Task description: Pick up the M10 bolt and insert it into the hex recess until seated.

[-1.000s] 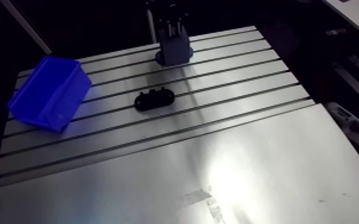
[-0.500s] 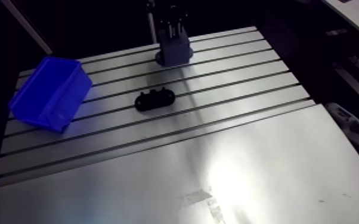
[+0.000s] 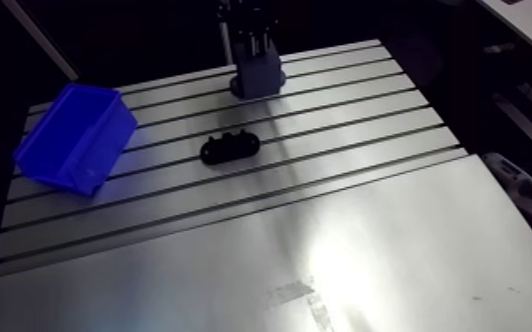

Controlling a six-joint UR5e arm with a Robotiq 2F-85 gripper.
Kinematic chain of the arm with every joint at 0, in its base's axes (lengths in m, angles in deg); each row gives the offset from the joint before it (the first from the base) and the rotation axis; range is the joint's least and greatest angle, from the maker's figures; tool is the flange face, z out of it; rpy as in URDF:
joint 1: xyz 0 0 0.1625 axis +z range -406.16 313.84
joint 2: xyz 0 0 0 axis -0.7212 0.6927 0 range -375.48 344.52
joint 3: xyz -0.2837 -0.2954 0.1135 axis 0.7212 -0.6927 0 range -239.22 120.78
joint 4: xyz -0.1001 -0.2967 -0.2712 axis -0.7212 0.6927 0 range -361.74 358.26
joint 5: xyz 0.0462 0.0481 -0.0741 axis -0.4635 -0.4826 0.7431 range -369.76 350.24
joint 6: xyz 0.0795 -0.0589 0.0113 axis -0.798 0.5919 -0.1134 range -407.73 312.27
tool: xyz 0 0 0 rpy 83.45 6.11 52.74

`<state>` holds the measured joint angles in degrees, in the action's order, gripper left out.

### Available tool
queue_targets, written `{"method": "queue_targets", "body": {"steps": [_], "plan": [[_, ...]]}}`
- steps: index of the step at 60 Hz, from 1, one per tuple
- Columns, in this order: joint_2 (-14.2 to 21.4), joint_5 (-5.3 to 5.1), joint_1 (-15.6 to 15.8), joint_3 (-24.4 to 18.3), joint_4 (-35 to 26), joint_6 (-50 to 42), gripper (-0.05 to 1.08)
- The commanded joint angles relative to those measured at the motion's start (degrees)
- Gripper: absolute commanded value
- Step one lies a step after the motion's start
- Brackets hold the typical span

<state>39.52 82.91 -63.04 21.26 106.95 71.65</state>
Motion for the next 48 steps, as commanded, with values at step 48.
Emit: {"method": "queue_targets", "body": {"steps": [48], "plan": [[0.32,0.01,0.0,0.41,-0.62,8.81,0.73]]}}
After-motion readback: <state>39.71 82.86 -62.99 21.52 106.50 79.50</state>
